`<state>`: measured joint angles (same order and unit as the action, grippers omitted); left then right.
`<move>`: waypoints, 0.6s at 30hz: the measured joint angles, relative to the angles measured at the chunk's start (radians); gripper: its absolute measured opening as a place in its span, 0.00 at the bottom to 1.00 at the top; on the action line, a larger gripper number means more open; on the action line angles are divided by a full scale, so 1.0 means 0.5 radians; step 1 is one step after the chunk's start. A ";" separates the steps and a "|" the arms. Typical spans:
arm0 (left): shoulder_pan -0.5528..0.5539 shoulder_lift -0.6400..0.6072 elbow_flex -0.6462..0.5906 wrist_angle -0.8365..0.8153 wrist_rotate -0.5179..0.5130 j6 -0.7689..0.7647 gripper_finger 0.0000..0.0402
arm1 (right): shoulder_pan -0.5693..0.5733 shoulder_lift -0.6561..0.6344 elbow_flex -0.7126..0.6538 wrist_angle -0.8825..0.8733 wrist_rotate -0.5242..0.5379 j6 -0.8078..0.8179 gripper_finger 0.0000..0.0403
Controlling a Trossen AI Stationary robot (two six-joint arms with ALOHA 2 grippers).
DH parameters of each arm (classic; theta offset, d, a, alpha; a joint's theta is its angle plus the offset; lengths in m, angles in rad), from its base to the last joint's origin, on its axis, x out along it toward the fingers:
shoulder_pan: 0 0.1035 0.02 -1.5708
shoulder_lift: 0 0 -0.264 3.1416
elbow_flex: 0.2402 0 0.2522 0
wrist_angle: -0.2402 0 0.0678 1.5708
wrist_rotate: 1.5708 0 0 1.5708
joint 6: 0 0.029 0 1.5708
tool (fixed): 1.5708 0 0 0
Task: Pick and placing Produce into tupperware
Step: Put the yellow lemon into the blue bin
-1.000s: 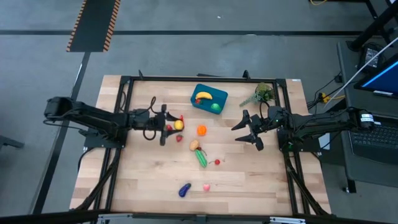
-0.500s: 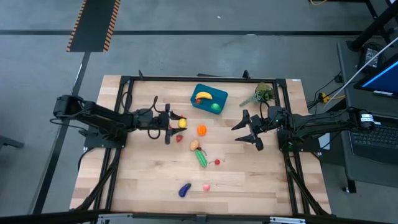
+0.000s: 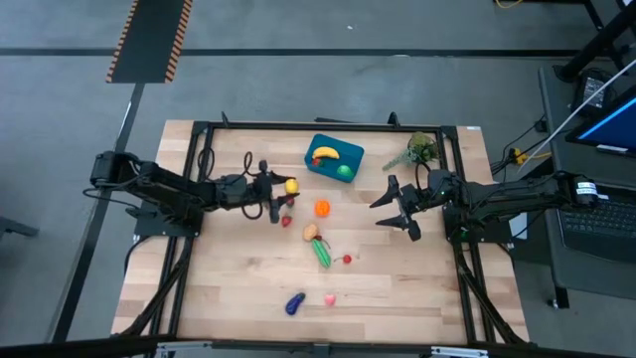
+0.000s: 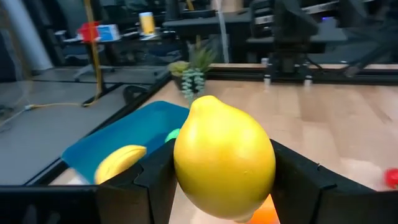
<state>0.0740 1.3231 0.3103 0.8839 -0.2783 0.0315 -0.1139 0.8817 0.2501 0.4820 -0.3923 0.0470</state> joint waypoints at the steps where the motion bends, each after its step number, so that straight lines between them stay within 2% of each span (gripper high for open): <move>1: 0.001 0.000 0.000 0.000 -0.047 -0.003 0.50 | 0.000 0.000 0.000 0.000 0.000 0.000 0.62; 5: 0.001 0.000 0.000 0.000 -0.218 -0.005 0.50 | 0.001 0.000 0.000 0.015 0.000 -0.001 0.62; 8: 0.002 0.000 0.000 0.000 -0.210 0.003 0.50 | 0.001 0.000 0.000 0.030 0.000 -0.003 0.62; 10: 0.013 0.000 0.000 0.000 -0.120 0.007 0.50 | 0.001 0.000 0.000 0.034 0.000 -0.004 0.62; 18: 0.170 0.000 0.000 -0.008 0.464 0.002 0.50 | 0.000 0.000 0.000 0.032 0.001 0.048 0.62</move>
<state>0.1591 1.3231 0.3103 0.8799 -0.0465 0.0323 -0.1138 0.8815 0.2501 0.4980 -0.3921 0.0710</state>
